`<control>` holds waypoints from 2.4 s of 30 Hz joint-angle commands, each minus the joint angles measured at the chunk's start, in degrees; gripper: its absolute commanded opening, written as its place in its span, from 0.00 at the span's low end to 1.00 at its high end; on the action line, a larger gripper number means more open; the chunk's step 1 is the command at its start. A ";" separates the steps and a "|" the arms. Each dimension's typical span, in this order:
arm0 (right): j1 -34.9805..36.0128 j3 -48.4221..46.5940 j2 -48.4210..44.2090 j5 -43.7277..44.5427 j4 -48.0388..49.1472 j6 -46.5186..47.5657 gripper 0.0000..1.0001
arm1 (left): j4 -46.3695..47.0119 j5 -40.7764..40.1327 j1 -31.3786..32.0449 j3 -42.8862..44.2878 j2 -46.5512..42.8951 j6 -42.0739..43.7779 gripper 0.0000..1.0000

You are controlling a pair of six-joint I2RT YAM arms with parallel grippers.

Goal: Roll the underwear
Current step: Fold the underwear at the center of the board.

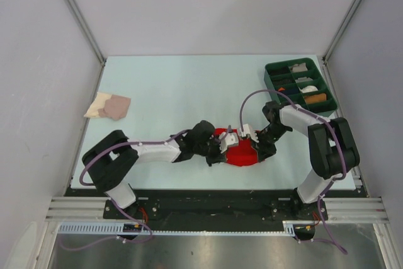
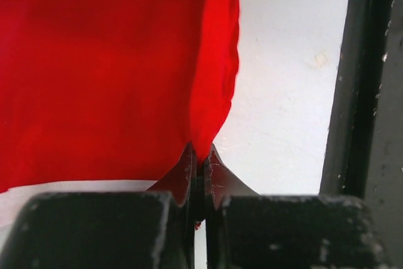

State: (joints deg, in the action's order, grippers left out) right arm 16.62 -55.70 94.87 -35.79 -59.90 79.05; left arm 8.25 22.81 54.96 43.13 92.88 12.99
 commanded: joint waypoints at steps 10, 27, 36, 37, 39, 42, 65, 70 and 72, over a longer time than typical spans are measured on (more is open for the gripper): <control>-3.09 -12.58 10.77 -0.25 -3.03 -8.99 0.15 | -3.16 12.96 -10.13 8.55 7.49 -6.14 0.00; -4.23 -14.87 9.28 -2.70 -7.69 -6.54 0.17 | -0.25 16.74 -12.33 7.23 4.24 -8.16 0.00; -4.32 -19.26 7.61 -1.65 -6.90 -9.17 0.17 | -1.92 15.95 -13.91 9.06 1.07 -7.19 0.00; -4.23 -19.88 7.87 -1.39 -6.55 -9.96 0.17 | -2.36 15.95 -14.26 9.42 1.34 -7.11 0.00; -4.32 -21.89 8.84 -0.69 -6.11 -10.93 0.17 | -2.80 15.87 -15.14 10.73 2.04 -6.84 0.01; -4.23 -23.92 10.68 0.37 -4.71 -12.86 0.18 | -3.59 15.95 -16.37 12.58 4.14 -6.58 0.00; -4.84 -33.95 20.09 5.99 1.27 -22.17 0.32 | -9.83 10.70 -20.24 22.78 15.22 -7.28 0.05; -5.20 -32.63 16.14 10.03 9.08 -27.89 0.42 | -12.91 5.24 -20.24 25.77 15.49 -9.12 0.23; -5.55 -32.45 14.82 11.18 10.41 -29.30 0.43 | -13.08 2.09 -20.24 25.95 13.83 -9.65 0.39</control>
State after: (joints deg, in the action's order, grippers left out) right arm 11.90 -87.74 115.20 -28.03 -55.57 54.39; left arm -1.34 29.65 35.11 66.26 108.60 3.86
